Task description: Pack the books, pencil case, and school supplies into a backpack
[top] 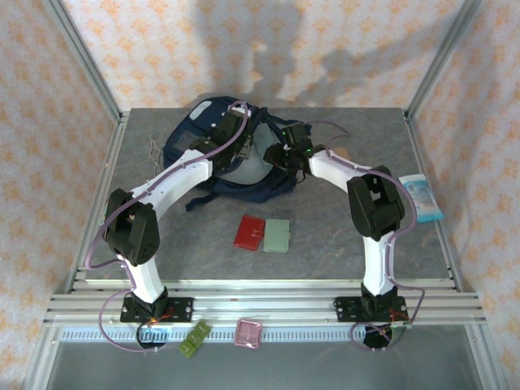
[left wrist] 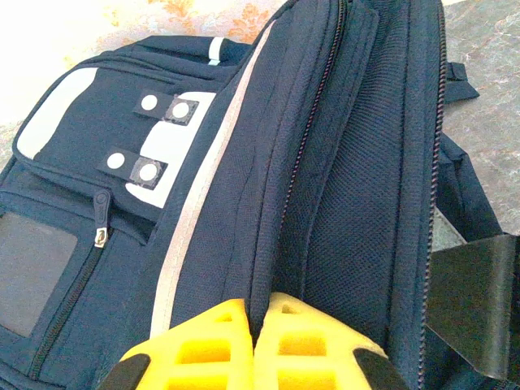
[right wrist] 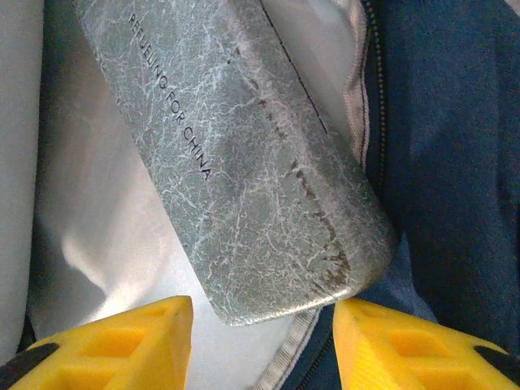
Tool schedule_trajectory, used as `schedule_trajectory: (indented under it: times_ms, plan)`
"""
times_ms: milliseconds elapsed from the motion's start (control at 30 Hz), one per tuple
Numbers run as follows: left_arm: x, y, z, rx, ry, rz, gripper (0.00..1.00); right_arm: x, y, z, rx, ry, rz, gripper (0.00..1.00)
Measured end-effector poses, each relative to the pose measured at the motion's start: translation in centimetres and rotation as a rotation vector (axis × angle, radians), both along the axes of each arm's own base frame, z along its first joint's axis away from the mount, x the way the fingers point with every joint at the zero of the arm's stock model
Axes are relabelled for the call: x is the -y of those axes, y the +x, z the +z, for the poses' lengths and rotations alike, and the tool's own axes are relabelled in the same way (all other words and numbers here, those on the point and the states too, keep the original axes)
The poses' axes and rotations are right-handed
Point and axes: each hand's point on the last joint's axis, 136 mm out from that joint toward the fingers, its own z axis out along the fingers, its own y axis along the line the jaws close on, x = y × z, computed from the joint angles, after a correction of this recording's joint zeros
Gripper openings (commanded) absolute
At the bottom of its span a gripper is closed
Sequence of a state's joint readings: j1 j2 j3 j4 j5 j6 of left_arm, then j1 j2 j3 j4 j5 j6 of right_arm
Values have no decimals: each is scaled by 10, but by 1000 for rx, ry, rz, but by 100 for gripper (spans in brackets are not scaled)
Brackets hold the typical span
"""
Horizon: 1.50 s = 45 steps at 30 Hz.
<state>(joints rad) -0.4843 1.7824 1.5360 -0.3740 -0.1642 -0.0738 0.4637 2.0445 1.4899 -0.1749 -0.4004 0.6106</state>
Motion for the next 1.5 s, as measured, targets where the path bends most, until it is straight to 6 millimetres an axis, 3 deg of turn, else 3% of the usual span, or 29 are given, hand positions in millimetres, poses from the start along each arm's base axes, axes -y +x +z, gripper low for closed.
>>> schedule_trajectory:
  times_ms: [233,567,800,1033,1167,1267,1400,1500]
  plan:
    - [0,0,0,0,0,0,0,-13,38,6,56,8,-22,47]
    - [2,-1,0,2,4,-1,0,-12,87,25,153,58,-53,44]
    - [2,-1,2,6,0,0,0,-30,92,11,144,145,9,42]
    - [2,-2,5,10,-4,1,0,-69,103,22,201,312,83,45]
    - [5,-3,5,10,-4,-5,0,-87,101,21,204,375,122,52]
    - [4,-3,5,10,-3,-3,0,-85,98,17,207,355,132,60]
    - [2,-3,7,15,2,3,0,-57,69,1,164,242,119,63]
    - [1,-4,8,20,6,10,0,-22,39,8,168,131,92,73]
